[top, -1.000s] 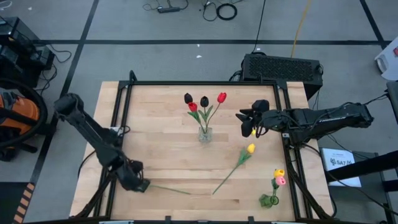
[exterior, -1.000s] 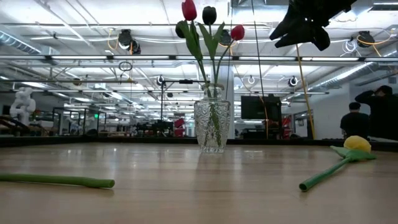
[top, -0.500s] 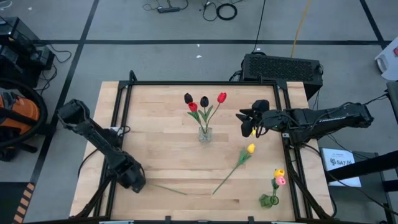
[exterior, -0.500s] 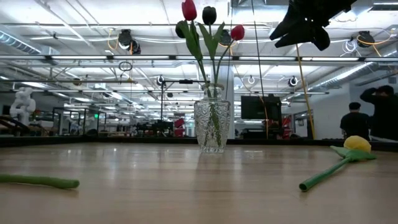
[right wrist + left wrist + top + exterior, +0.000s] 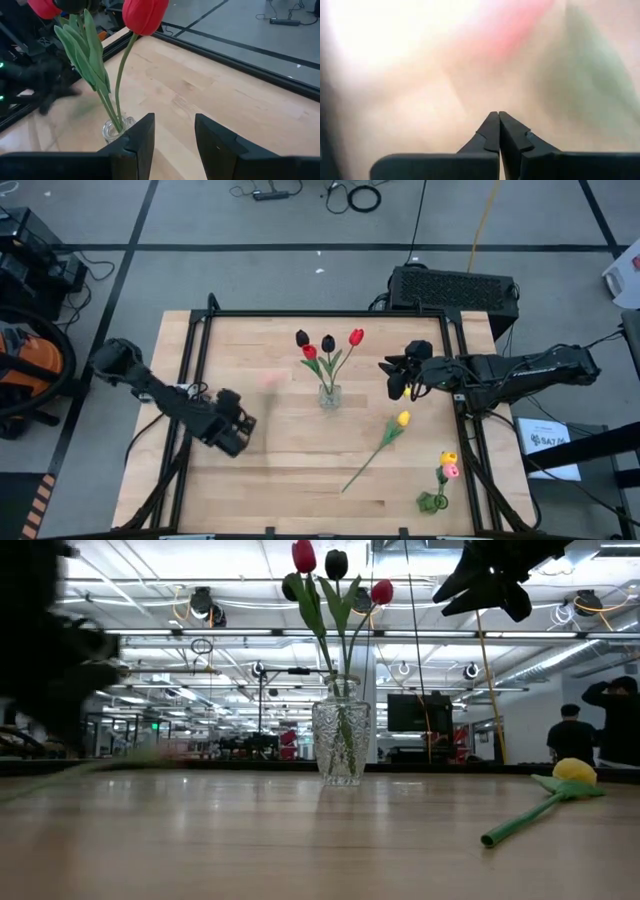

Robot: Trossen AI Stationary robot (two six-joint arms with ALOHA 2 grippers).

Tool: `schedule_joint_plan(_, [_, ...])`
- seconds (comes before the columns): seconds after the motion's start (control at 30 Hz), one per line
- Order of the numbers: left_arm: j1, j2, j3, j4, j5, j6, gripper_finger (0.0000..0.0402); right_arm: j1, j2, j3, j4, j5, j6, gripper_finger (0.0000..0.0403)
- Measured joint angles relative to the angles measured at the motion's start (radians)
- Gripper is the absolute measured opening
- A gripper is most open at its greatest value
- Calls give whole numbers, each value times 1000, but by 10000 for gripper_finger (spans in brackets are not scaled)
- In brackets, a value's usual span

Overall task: Sort flowers into vase by color
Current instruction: Put the pink flower into the green vase

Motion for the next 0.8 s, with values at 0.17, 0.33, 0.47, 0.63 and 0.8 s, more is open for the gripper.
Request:
schedule_joint_plan(0.17, [-6, -75, 75, -3, -456, 29, 3, 2, 2, -1, 16, -2, 0, 132])
schedule_joint_plan(0.33, [44, -159, 128, -4, -395, 180, 4, 4, 2, -1, 14, -6, 18, 132])
schedule_joint_plan(0.47, [68, -209, 147, 2, -314, 250, 5, 4, 2, -1, 13, -6, 22, 132])
schedule_joint_plan(0.63, [81, -241, 158, 7, -317, 252, 5, 4, 2, -1, 11, -7, 21, 132])
schedule_joint_plan(0.8, [105, -250, 158, 18, -318, 253, 6, 4, 2, -1, -10, -9, 19, 132])
